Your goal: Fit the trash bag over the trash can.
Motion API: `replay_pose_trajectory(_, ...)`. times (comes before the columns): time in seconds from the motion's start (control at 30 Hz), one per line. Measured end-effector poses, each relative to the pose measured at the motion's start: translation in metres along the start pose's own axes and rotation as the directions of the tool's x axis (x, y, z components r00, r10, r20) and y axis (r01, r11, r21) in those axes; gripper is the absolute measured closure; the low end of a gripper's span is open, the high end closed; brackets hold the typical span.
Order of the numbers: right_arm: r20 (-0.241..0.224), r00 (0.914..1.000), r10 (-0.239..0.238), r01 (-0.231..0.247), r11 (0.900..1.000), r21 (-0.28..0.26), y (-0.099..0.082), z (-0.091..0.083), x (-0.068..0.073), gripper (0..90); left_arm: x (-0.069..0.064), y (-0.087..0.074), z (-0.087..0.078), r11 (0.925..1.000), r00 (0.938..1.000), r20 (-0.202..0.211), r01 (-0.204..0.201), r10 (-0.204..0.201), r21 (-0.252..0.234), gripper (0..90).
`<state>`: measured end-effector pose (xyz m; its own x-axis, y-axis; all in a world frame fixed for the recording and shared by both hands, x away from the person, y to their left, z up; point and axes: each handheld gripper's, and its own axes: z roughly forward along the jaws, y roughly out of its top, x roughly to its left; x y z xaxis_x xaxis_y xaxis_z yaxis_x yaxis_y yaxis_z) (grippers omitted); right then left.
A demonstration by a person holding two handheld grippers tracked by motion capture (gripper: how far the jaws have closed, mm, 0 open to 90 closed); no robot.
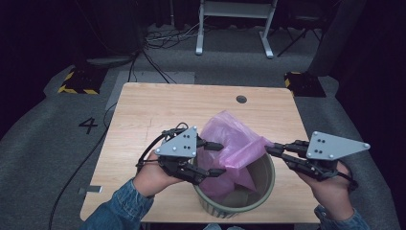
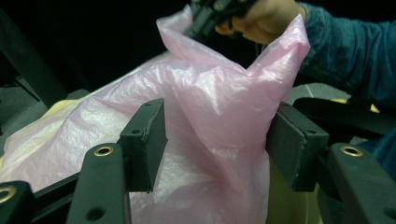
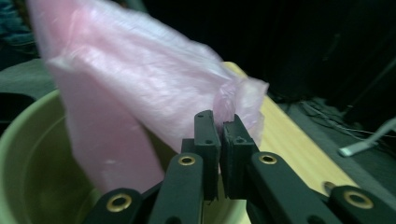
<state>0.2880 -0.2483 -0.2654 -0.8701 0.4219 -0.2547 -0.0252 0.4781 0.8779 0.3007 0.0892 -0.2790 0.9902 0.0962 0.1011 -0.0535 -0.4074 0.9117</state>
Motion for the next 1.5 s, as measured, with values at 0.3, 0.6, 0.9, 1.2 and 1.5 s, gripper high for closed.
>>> replay_pose_trajectory(0.3,0.105,0.9941,0.028,-0.025,0.9994,-0.025,-0.001,-0.030,-0.019,87.5,0.011,-0.018,-0.001,0.9958,0.9965,-0.013,0.083,-0.082,0.040,40.3)
replay_pose_trajectory(0.6,0.073,0.9973,0.007,-0.008,0.9998,0.016,-0.004,-0.012,-0.013,87.6,0.013,0.002,-0.027,0.9961,0.9948,-0.079,0.059,-0.064,-0.065,39.2)
replay_pose_trajectory(0.9,0.047,0.9989,-0.010,0.008,0.9995,0.032,0.001,-0.001,-0.007,87.5,-0.001,0.024,-0.004,0.9995,1.0000,0.005,-0.003,0.003,-0.031,39.7)
replay_pose_trajectory(1.2,0.015,0.9999,0.006,-0.005,1.0000,-0.005,0.003,0.001,-0.006,87.0,0.000,-0.001,0.044,0.9743,0.9976,0.057,0.024,-0.038,0.224,54.9)
replay_pose_trajectory(1.5,-0.083,0.9966,-0.004,0.002,0.9996,-0.029,0.010,0.016,0.011,86.8,0.012,-0.017,0.050,0.9518,0.9901,-0.016,0.139,-0.140,0.273,48.8)
